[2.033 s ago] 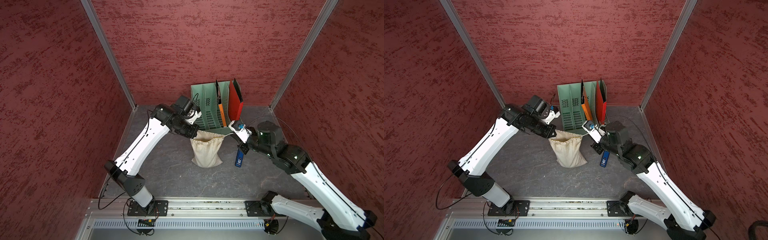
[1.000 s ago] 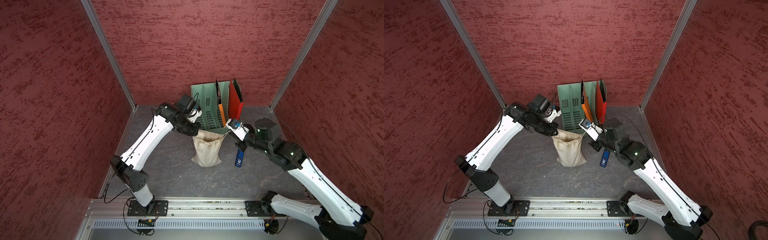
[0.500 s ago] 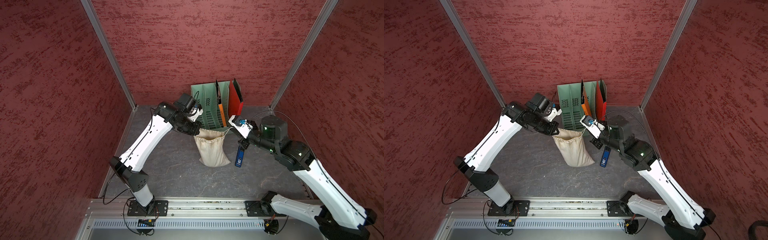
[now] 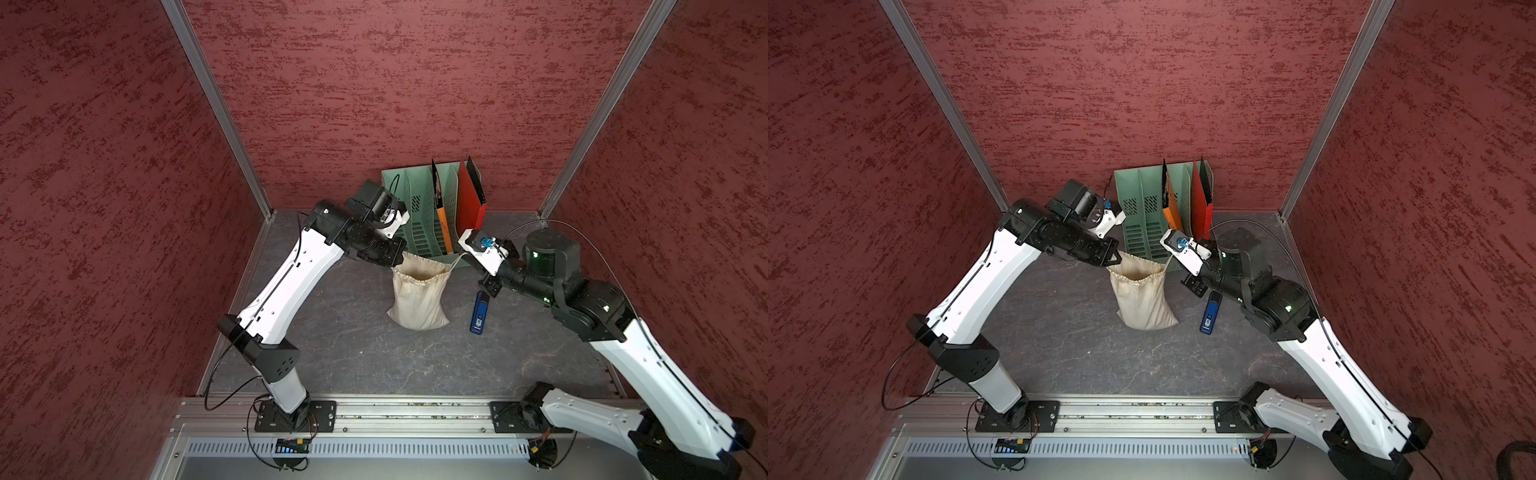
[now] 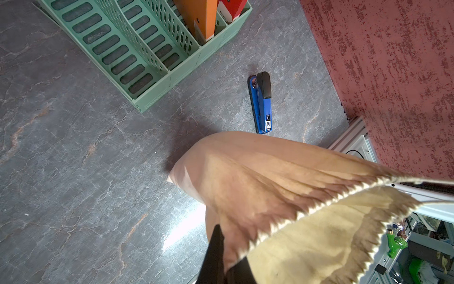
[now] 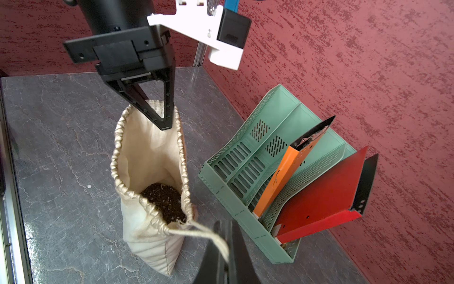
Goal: Close the soil bag
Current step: Adjust the soil bag at the center of the board.
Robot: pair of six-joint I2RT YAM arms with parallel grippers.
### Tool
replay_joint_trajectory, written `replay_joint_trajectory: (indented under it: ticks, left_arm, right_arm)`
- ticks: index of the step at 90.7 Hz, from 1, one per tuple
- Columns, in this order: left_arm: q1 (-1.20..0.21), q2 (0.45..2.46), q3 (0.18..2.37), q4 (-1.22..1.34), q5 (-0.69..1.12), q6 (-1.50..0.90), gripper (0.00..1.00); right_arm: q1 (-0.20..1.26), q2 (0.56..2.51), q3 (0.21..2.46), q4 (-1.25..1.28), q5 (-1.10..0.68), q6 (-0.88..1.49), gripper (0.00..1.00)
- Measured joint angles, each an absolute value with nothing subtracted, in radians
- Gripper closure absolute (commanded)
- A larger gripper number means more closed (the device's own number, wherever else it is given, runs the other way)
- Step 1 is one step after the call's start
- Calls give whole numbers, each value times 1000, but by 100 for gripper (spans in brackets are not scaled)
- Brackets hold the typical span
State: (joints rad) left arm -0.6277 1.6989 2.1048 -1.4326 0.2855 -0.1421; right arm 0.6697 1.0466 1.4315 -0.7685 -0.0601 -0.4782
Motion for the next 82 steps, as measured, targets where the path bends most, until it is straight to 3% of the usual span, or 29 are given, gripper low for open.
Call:
replay_joint_trajectory:
  ticks: [82]
  left_arm:
    - [-628,1772,2223,-1463,292,-123,100]
  right_arm:
    - [670,1190,1647,-881,-88,-506,100]
